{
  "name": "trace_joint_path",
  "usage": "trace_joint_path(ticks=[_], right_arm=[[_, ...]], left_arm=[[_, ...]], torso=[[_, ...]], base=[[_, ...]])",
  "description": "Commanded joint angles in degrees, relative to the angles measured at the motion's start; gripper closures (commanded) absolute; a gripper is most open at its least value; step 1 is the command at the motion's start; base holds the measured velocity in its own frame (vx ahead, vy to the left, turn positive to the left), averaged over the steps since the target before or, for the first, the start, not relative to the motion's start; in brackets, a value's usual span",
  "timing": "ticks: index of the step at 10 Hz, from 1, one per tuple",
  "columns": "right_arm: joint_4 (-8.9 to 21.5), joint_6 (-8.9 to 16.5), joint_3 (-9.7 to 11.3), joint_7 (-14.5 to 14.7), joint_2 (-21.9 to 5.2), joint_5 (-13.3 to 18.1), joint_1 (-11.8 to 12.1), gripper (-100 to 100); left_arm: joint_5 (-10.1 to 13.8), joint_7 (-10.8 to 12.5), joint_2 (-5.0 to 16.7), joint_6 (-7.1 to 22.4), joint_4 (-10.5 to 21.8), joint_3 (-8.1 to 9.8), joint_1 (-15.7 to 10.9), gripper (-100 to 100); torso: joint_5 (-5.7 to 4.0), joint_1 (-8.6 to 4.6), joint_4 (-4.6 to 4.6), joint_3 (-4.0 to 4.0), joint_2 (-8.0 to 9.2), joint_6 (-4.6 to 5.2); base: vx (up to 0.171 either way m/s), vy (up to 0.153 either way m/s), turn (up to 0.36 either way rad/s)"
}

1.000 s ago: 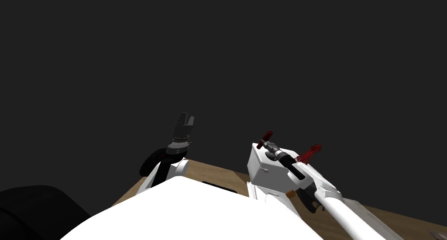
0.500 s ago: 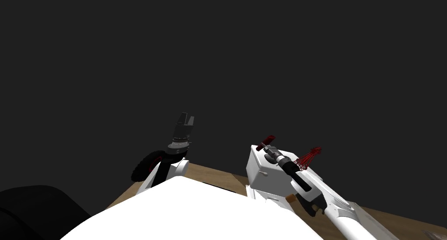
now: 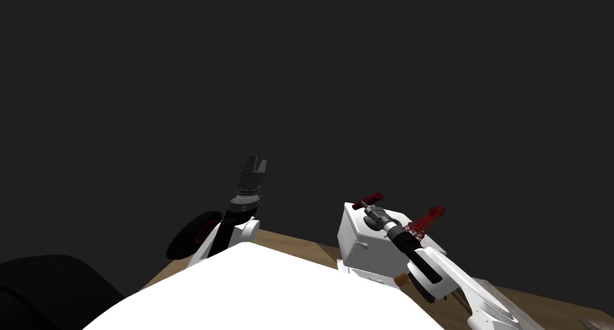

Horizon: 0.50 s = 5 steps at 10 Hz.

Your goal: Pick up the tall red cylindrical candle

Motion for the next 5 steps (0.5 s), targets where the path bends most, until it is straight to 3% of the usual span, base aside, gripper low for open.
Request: trace_joint_path(ticks=[1,2,3,5], right_arm=[[-2.86,0.2,0.12,-0.14,0.05,0.05,2.86,100],[-5.08,0.2,0.12,-0.14,0.05,0.05,4.21,100],[-7.28,1.47,-2.88,-0.11,0.85,1.65,6.62,100],[-11.45,1.47,-3.0,-0.11,0.85,1.65,10.77,100]], left_arm=[[0.0,0.0,0.0,0.0,0.0,0.0,0.0,0],[0.0,0.0,0.0,0.0,0.0,0.0,0.0,0],[0.0,0.0,0.0,0.0,0.0,0.0,-0.01,0],[0.0,0.0,0.0,0.0,0.0,0.0,0.01,0]], torso=[[0.0,0.0,0.0,0.0,0.0,0.0],[0.0,0.05,0.05,0.12,0.21,0.0],[-0.01,0.08,0.09,0.21,0.36,-0.01],[0.01,0.0,0.04,-0.02,-0.1,0.0]], base=[[0.006,-0.01,0.01],[-0.02,0.003,0.001],[0.092,0.006,-0.077],[0.114,-0.029,-0.032]])
